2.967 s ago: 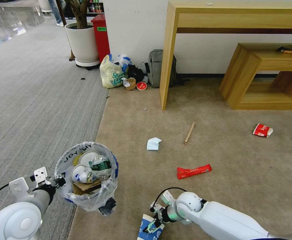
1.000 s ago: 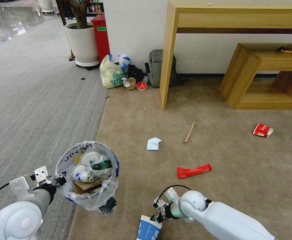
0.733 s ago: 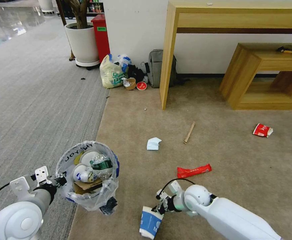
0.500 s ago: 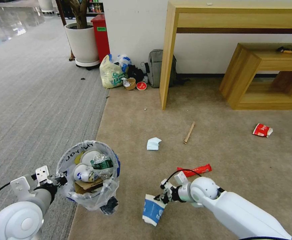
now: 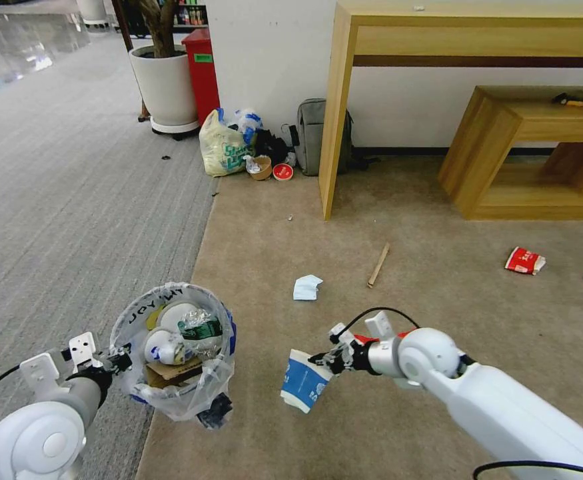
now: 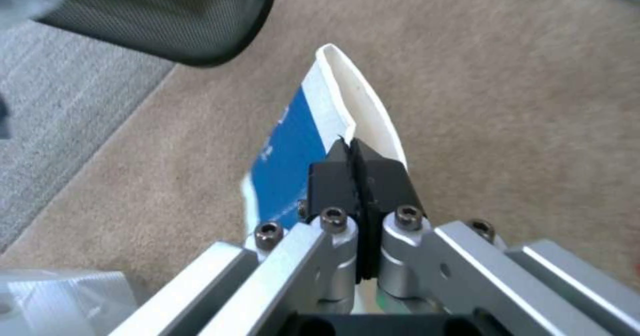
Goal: Pick up the trash bin and place the garbage on the floor into it.
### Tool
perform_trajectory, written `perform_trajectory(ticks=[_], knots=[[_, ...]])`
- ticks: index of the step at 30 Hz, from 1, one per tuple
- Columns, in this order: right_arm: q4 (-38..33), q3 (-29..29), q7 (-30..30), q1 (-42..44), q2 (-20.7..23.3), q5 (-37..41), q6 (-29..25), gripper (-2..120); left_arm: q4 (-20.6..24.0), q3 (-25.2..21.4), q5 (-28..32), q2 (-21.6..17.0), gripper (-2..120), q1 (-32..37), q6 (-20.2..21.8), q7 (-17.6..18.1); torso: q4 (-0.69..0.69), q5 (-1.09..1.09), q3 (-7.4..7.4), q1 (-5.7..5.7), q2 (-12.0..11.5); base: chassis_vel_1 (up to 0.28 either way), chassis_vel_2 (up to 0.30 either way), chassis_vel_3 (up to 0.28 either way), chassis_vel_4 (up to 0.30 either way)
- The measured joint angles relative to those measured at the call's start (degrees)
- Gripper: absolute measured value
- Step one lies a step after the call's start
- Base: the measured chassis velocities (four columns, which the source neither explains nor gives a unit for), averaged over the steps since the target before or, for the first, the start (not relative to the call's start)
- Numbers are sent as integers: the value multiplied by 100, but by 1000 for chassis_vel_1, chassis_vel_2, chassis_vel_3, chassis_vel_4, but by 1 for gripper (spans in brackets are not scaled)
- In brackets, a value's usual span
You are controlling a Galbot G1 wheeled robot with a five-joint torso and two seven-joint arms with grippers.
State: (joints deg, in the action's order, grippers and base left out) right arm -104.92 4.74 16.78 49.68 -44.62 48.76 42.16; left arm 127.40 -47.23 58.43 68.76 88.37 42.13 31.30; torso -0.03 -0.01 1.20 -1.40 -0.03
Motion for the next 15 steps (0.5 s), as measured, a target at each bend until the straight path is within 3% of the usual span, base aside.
perform_trajectory(ticks=[8,15], knots=[[-521,-702,0,271,494,235,-2,0,-121,-20,10,-3,0,-75,0,-26,1,0,0,0,0,0,0,0,0],[-864,-1227,-17,470,634,350,-2,0,-225,-26,-3,-9,0,-107,0,-70,0,0,0,0,0,0,0,0,0]])
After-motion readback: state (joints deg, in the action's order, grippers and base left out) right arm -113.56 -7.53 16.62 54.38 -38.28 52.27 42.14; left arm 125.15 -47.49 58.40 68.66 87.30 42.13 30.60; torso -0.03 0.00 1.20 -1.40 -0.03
